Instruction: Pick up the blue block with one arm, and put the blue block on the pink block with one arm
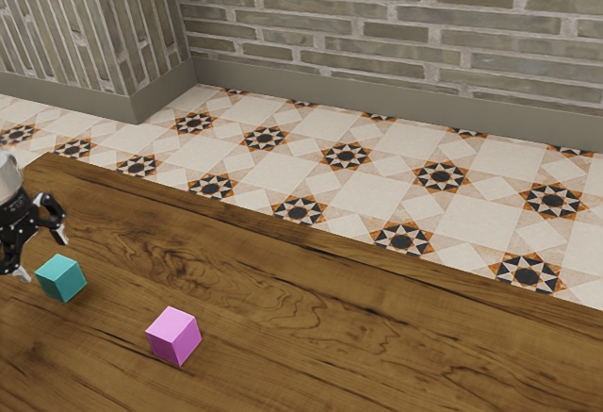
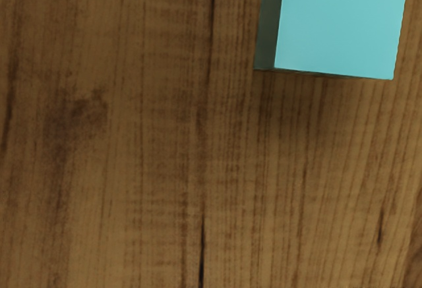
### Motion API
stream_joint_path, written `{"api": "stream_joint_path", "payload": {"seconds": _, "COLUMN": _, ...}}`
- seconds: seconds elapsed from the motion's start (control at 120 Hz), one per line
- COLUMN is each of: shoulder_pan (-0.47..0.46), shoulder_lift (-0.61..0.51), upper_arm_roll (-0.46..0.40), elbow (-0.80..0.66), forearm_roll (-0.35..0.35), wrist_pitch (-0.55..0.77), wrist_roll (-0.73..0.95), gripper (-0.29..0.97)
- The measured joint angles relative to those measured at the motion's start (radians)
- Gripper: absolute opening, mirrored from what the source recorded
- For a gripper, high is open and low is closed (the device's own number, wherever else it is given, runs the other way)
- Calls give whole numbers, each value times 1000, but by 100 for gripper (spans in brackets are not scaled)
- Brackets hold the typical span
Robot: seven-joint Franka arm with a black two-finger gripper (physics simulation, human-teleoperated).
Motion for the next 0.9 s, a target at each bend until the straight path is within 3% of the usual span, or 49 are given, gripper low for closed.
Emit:
{"api": "stream_joint_path", "payload": {"seconds": 0.142, "shoulder_pan": 12, "shoulder_lift": -40, "upper_arm_roll": 17, "elbow": -91, "forearm_roll": -13, "wrist_pitch": 69, "wrist_roll": 87, "gripper": 68}}
{"api": "stream_joint_path", "payload": {"seconds": 0.542, "shoulder_pan": 50, "shoulder_lift": 143, "upper_arm_roll": 20, "elbow": -72, "forearm_roll": -63, "wrist_pitch": 221, "wrist_roll": 274, "gripper": 68}}
{"api": "stream_joint_path", "payload": {"seconds": 0.9, "shoulder_pan": 53, "shoulder_lift": 257, "upper_arm_roll": 20, "elbow": 28, "forearm_roll": -90, "wrist_pitch": 266, "wrist_roll": 366, "gripper": 68}}
